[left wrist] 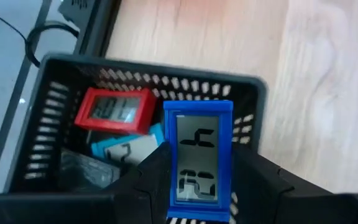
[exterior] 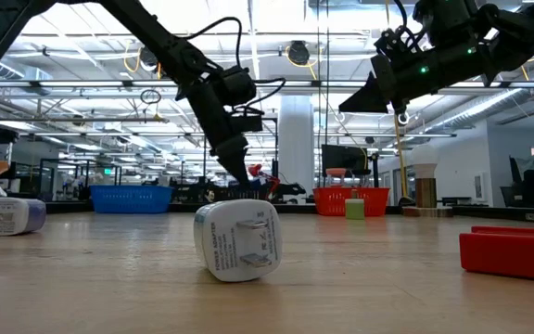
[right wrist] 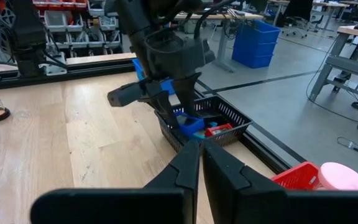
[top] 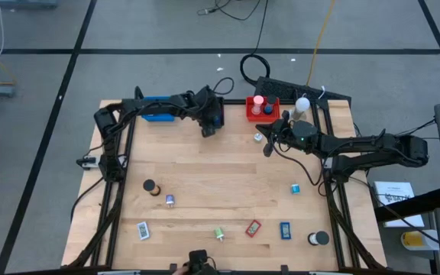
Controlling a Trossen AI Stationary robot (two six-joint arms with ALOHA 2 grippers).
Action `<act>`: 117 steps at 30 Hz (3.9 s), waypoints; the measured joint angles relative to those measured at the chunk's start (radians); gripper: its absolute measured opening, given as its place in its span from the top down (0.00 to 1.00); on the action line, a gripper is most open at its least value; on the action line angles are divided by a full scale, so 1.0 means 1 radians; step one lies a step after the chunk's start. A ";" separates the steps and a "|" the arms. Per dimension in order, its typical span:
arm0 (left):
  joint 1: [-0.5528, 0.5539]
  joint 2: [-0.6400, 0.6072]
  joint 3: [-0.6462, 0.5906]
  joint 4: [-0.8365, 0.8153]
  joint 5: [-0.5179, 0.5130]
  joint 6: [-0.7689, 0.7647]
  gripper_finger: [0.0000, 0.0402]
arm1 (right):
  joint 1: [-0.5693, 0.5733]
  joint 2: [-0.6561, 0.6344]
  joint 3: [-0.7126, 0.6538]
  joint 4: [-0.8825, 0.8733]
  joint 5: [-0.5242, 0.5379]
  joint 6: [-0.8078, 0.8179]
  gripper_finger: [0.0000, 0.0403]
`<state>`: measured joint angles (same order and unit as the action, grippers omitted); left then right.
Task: Pick & Place Office items
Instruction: Put the left blue digital clock into the black bin, then adjust the black bin, then put the top green charger adapter into the blue bin
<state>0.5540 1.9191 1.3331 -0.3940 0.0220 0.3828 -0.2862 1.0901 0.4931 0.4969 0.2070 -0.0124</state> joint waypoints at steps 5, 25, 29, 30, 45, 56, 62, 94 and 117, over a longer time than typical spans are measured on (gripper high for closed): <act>0.015 0.027 0.000 0.000 0.030 0.020 0.64 | 0.000 0.000 0.000 0.000 0.000 0.000 0.96; -0.009 0.051 0.031 -0.032 0.021 0.071 0.49 | 0.000 0.000 0.000 0.000 0.000 0.000 0.96; -0.014 0.051 0.075 -0.096 0.013 0.071 0.41 | 0.000 0.000 0.000 0.000 0.000 0.000 0.96; -0.017 0.051 0.090 -0.120 0.000 0.069 0.40 | 0.000 0.000 0.000 0.000 0.000 0.000 0.96; -0.145 0.025 0.159 -0.357 -0.045 0.088 0.85 | 0.000 0.000 0.000 0.000 0.000 0.000 0.96; -0.137 0.025 0.084 -0.349 -0.090 0.079 0.97 | 0.000 0.000 0.000 0.000 0.000 0.000 0.96; -0.109 0.025 0.041 -0.334 -0.181 0.060 0.98 | 0.000 0.000 0.000 0.000 0.000 0.000 0.96; -0.282 -0.519 -0.709 0.830 0.048 -0.203 0.98 | 0.000 0.000 0.000 -0.001 0.000 0.000 0.96; -0.449 -0.596 -1.012 1.253 0.047 -0.258 0.93 | 0.000 -0.003 0.000 0.203 -0.046 0.022 0.96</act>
<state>0.1053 1.3228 0.3214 0.8593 0.0688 0.1249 -0.2863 1.0874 0.4927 0.6998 0.1607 0.0093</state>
